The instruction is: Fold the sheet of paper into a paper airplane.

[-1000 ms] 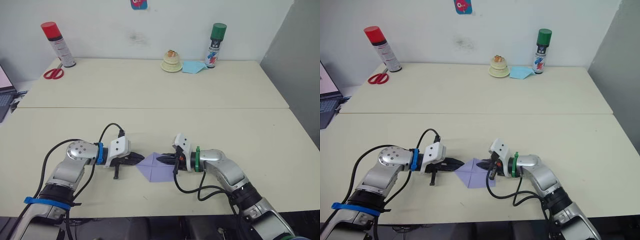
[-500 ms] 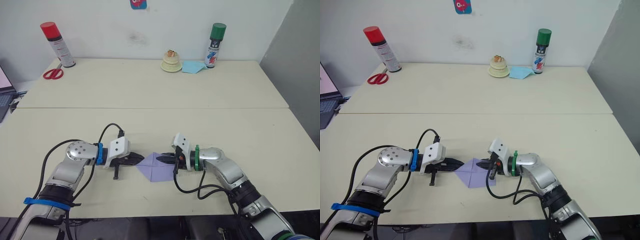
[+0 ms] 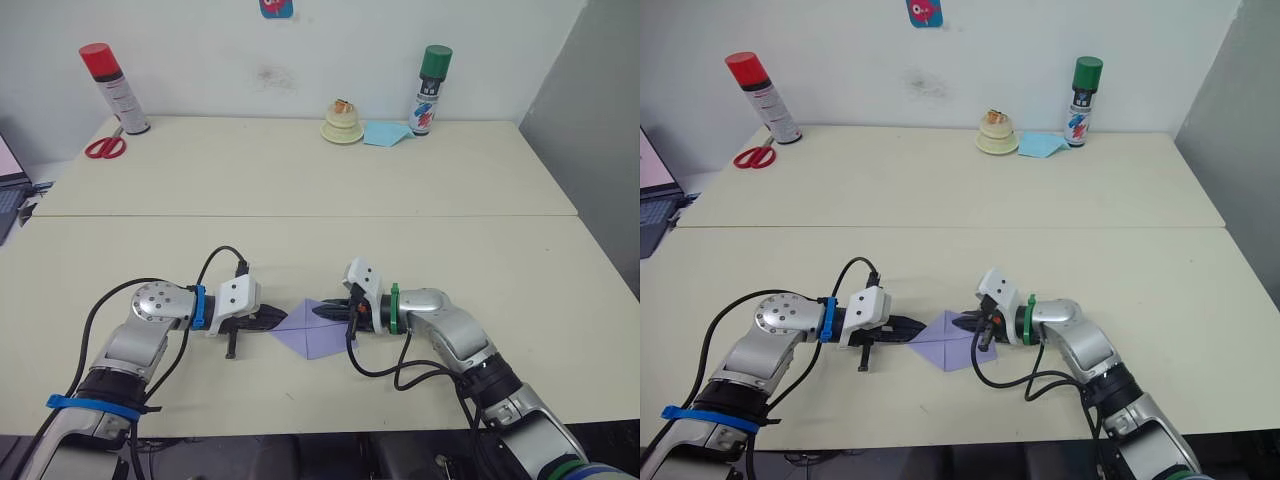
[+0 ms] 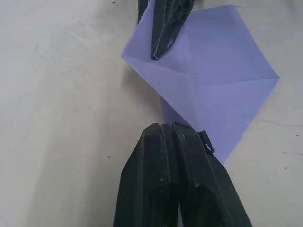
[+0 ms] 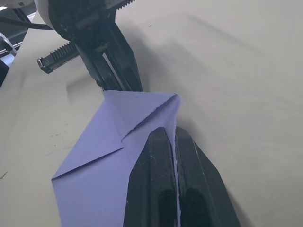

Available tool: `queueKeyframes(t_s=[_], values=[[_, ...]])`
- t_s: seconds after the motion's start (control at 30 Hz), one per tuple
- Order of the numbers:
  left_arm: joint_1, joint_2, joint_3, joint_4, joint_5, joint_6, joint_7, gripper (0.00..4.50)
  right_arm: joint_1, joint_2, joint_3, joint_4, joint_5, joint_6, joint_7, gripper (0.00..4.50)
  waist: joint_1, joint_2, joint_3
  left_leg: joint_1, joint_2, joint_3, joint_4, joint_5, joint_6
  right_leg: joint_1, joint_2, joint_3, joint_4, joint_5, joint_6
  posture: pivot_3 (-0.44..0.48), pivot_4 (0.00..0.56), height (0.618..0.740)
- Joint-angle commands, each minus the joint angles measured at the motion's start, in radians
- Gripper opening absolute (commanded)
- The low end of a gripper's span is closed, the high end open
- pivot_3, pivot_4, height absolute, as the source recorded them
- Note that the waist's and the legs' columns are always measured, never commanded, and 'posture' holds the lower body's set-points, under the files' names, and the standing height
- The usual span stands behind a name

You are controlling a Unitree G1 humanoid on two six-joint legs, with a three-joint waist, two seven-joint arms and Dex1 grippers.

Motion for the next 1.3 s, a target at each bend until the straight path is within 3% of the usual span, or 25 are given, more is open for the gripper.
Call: queueKeyframes(t_s=[0.03, 0.7, 1.3], values=[[0.039, 0.026, -0.046, 0.037, 0.067, 0.012, -0.013, 0.36, -0.022, -0.004, -0.038, -0.051, 0.017, 0.011, 0.008, 0.03, 0.000, 0.000, 0.000, 0.000, 0.000, 0.000, 0.000, 0.000, 0.000, 0.000, 0.000, 0.000, 0.000, 0.000, 0.000, 0.000, 0.150, 0.737], [0.044, 0.030, -0.050, 0.031, 0.068, 0.012, -0.012, 0.36, -0.069, 0.028, -0.039, -0.010, -0.009, -0.055, 0.026, 0.03, 0.000, 0.000, 0.000, 0.000, 0.000, 0.000, 0.000, 0.000, 0.000, 0.000, 0.000, 0.000, 0.000, 0.000, 0.000, 0.000, 0.150, 0.737], [0.058, 0.039, -0.048, 0.010, 0.062, 0.019, -0.008, 0.36, -0.076, 0.050, -0.021, 0.183, -0.126, -0.188, 0.013, 0.03, -0.001, 0.000, 0.000, 0.000, 0.000, 0.000, 0.000, 0.000, 0.000, 0.000, 0.000, 0.000, 0.000, 0.000, 0.000, 0.000, 0.150, 0.737]])
